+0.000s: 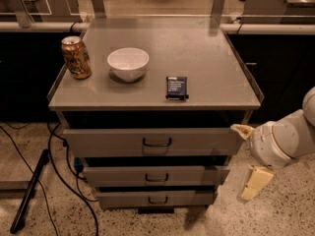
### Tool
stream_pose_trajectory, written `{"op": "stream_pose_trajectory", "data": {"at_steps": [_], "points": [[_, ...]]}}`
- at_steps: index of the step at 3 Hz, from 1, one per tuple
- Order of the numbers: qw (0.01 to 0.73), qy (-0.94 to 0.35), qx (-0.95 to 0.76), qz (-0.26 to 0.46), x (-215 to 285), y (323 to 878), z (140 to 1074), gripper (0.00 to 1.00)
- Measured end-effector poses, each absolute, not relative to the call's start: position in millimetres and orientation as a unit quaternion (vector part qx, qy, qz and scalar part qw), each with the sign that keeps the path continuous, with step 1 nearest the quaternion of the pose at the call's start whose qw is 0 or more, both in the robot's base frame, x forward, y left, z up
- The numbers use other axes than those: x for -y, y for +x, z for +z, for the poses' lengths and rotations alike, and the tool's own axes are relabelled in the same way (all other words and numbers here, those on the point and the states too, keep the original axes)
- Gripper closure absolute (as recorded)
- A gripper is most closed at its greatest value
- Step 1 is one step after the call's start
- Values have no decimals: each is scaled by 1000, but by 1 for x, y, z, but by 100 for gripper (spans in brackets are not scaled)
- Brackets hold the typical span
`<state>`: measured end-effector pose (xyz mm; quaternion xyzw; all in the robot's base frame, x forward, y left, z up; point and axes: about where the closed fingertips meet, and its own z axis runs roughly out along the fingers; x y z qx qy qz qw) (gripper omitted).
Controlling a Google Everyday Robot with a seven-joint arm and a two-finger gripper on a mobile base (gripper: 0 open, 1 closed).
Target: Open top drawer
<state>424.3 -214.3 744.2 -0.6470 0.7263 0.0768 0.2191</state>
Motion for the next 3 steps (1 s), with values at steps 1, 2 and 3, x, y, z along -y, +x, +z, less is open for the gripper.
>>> {"op": "stream_pose_trajectory", "data": {"at_steps": [1, 2, 3], "points": [[226, -647, -724, 76, 215, 428, 733, 0], [240, -645, -722, 76, 212, 438, 721, 0], [248, -646, -719, 72, 208, 450, 714, 0]]}}
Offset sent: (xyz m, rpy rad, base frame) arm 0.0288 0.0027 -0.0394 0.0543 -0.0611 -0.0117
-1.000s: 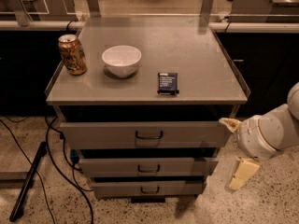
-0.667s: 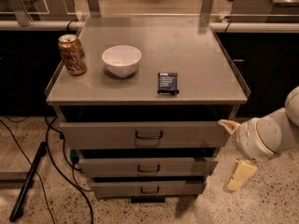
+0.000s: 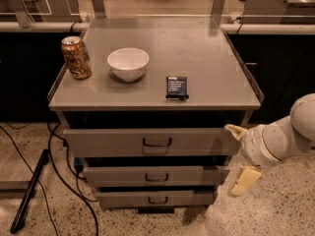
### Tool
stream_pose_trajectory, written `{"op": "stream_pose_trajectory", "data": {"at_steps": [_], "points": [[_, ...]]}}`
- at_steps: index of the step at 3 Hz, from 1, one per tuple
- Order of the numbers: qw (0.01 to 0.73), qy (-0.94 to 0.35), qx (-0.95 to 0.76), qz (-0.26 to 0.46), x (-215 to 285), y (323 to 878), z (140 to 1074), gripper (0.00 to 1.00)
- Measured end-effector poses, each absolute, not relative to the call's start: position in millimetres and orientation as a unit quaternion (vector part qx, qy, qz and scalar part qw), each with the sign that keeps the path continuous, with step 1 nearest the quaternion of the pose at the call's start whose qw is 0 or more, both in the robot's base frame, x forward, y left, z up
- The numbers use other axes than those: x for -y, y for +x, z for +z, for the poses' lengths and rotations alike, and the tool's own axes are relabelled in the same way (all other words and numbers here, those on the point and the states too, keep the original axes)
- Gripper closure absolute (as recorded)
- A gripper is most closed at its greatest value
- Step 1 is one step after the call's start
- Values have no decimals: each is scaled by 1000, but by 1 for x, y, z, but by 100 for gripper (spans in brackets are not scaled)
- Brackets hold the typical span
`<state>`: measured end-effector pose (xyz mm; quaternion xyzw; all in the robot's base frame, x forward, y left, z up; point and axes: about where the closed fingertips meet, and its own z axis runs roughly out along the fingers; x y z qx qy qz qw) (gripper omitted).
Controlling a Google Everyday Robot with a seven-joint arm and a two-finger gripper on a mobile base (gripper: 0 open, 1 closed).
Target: Open top drawer
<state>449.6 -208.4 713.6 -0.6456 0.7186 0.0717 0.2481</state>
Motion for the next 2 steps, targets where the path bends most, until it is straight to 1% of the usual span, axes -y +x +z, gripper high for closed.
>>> {"op": "stream_pose_trajectory", "data": {"at_steps": [2], "points": [[250, -650, -715, 62, 202, 475, 702, 0]]}}
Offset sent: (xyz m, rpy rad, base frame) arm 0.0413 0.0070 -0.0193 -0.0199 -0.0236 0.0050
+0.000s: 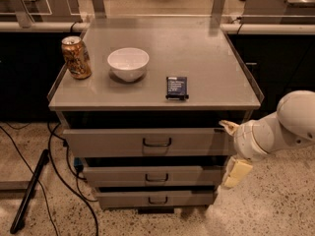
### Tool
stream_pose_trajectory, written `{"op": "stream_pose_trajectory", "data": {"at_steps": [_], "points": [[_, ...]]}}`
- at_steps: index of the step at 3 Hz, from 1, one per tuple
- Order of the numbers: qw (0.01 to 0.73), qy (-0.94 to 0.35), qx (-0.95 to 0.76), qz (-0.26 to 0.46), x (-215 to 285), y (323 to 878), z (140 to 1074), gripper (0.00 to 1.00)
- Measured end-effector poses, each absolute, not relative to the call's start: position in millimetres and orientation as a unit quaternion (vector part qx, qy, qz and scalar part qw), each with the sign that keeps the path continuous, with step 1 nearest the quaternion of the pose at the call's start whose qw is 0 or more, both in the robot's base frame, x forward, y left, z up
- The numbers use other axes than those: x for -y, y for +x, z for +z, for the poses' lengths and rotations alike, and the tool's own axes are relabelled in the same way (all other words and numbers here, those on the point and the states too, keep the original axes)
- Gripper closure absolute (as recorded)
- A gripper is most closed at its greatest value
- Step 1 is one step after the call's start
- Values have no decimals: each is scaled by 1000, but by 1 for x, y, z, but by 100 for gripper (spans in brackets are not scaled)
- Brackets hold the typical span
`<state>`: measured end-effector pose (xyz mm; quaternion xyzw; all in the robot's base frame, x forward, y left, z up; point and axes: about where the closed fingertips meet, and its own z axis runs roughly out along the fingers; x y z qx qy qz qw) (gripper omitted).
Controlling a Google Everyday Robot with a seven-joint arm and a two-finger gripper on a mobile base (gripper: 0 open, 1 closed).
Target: Open top drawer
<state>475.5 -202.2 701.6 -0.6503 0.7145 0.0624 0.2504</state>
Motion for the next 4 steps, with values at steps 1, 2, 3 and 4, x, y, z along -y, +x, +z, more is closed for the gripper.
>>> {"op": "stream_pose_trajectory", "data": {"at_steps": [1, 2, 3, 4], "points": [[244, -649, -718, 63, 203, 488, 693, 0], [234, -649, -721, 65, 204, 497, 685, 0], [224, -651, -722, 66, 204, 507, 680, 0], [215, -655, -721, 70, 203, 514, 675, 0]]}}
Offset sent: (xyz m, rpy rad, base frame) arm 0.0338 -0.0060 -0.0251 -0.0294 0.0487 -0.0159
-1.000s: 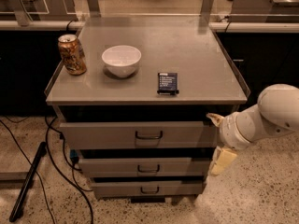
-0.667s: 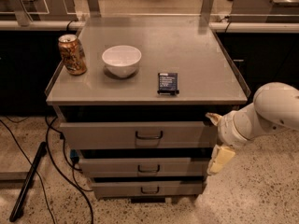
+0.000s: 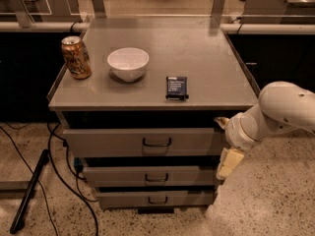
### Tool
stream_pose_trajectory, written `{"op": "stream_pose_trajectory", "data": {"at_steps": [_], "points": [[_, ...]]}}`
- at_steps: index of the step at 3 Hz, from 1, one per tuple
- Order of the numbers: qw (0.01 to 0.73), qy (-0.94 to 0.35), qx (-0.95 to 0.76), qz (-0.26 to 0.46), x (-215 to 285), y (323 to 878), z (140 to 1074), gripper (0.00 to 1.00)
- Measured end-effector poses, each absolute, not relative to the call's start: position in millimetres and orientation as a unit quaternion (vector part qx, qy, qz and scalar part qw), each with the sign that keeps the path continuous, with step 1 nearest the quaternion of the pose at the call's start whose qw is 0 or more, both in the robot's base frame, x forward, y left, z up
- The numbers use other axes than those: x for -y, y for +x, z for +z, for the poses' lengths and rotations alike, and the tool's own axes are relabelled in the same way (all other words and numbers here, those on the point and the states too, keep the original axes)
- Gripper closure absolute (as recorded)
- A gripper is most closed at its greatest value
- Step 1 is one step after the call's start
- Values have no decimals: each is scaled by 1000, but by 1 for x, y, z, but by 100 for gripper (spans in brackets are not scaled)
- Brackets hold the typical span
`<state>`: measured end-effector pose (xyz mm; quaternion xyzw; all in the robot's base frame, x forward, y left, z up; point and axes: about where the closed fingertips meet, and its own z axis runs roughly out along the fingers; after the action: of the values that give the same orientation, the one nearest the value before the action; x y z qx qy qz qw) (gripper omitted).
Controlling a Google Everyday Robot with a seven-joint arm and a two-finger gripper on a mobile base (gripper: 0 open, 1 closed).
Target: Open top drawer
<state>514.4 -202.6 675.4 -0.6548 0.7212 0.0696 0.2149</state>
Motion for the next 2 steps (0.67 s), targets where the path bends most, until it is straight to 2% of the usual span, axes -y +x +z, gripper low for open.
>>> {"op": "stream_pose_trajectory", "data": {"at_steps": [2], "points": [[192, -661, -719, 92, 200, 519, 664, 0]]}}
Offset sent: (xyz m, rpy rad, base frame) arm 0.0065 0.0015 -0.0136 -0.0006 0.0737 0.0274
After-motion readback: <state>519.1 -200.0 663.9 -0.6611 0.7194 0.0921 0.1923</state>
